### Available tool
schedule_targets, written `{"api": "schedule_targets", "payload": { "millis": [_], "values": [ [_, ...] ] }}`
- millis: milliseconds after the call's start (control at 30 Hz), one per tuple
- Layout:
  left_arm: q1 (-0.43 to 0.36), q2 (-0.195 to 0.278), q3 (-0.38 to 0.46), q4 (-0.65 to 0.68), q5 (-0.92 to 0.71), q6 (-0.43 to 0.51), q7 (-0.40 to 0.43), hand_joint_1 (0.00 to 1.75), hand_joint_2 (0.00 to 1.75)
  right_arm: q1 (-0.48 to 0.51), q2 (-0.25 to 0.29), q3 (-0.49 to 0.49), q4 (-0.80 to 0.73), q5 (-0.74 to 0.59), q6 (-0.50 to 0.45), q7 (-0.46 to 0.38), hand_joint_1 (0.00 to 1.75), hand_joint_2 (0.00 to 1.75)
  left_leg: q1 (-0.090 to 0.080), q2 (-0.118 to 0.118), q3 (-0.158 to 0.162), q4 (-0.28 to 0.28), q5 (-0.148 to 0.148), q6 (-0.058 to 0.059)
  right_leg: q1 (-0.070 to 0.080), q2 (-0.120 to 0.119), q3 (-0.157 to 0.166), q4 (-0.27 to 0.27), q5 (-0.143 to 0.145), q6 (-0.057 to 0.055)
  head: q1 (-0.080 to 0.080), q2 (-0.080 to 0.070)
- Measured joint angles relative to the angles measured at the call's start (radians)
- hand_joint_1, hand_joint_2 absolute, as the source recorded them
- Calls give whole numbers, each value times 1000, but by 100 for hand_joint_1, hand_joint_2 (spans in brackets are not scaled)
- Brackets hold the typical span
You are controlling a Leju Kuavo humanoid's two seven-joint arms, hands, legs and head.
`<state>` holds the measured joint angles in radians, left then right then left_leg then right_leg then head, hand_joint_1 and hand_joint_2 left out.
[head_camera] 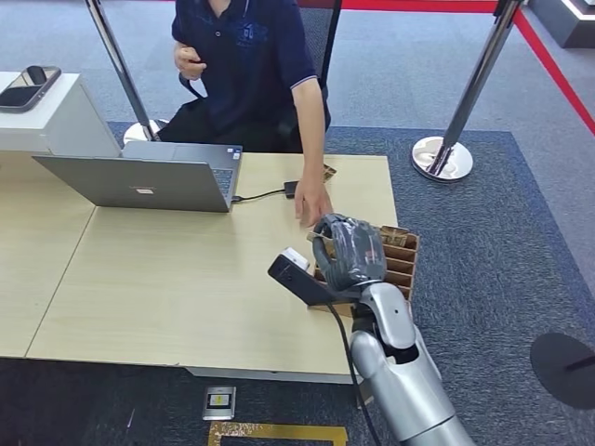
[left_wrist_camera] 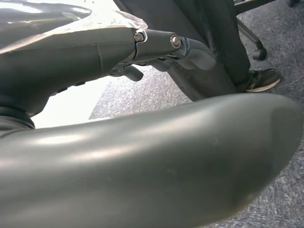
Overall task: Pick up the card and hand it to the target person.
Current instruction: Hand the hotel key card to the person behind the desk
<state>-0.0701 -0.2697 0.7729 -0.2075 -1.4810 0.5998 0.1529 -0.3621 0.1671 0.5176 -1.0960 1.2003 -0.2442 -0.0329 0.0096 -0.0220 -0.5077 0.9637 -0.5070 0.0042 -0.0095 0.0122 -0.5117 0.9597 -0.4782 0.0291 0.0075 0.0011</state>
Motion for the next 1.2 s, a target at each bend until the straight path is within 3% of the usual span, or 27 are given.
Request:
{"api": "schedule_targets", "payload": {
  "millis": [433,733,1000,1133,1200],
  "values": [
    [0,-1,0,0,1,6,-3,0,0,-162,19,77,5,-49,49,4,140,175,0,0,0,0,0,0,0,0,0,1,0,0,0,0],
    [-1,-1,-2,1,-15,7,-24,0,0,-335,84,89,278,-53,4,50,141,175,0,0,0,0,1,0,0,0,0,1,0,0,0,0],
    [-1,-1,-15,4,-27,2,-28,0,0,-378,114,89,449,-26,-40,80,137,175,1,0,0,0,1,0,0,0,0,1,0,0,0,0],
    [-1,-1,-18,4,-27,2,-27,0,0,-386,123,89,501,-16,-41,92,9,175,0,0,0,0,1,-1,0,0,0,1,0,0,0,0],
    [-1,-1,-18,4,-27,2,-27,0,0,-387,126,89,519,-14,-42,95,0,175,0,0,0,0,1,-1,0,0,0,1,0,0,0,0]
  ]
}}
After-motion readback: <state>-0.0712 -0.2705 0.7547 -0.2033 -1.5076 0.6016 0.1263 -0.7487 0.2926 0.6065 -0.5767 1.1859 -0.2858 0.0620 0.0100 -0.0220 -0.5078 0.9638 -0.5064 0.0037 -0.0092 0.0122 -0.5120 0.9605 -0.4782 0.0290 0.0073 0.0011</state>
